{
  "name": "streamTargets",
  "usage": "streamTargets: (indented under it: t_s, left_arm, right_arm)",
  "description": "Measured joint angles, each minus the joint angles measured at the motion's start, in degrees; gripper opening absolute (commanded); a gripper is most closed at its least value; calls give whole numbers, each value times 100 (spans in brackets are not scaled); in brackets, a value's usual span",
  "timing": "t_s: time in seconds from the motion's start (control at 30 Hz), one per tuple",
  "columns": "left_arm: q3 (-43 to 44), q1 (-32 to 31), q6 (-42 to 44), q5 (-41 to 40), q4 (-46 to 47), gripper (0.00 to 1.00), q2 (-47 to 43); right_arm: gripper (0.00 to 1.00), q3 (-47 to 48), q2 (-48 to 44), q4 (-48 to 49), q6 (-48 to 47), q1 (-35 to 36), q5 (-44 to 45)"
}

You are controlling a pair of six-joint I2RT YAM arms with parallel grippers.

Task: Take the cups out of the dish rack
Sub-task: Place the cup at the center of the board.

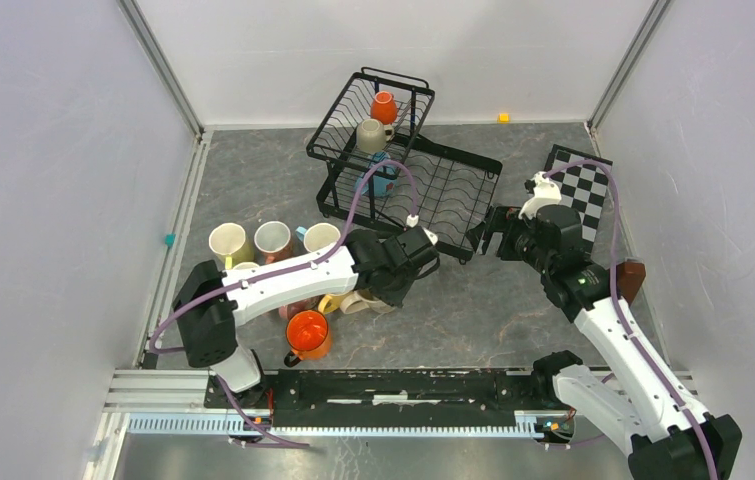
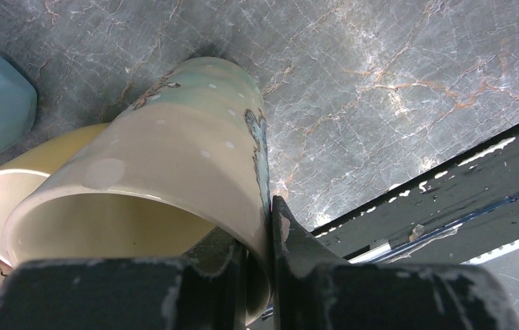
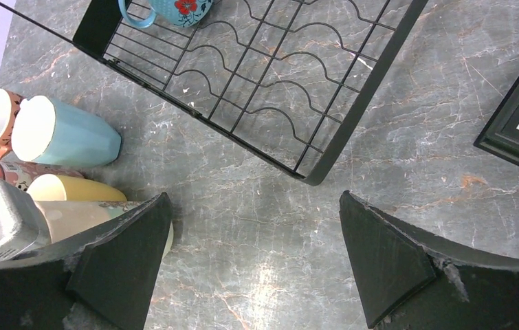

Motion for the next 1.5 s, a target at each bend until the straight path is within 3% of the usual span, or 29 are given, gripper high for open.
streamTargets:
  t_s: [0.47, 0.57, 1.17, 1.5]
  left_arm:
    - [0, -17, 2, 0, 0, 3, 269]
    - [9, -28, 4, 2, -4, 7, 269]
    - [157, -37, 98, -114, 7, 47, 273]
    - [234, -37, 131, -146, 7, 90, 85]
  right_arm:
    - [98, -26, 9, 9, -2, -2, -33]
    - [98, -52, 11, 24, -4, -4, -35]
    - [98, -92, 17, 61, -7, -4, -107]
    - [98, -92, 17, 87, -46, -4, -162]
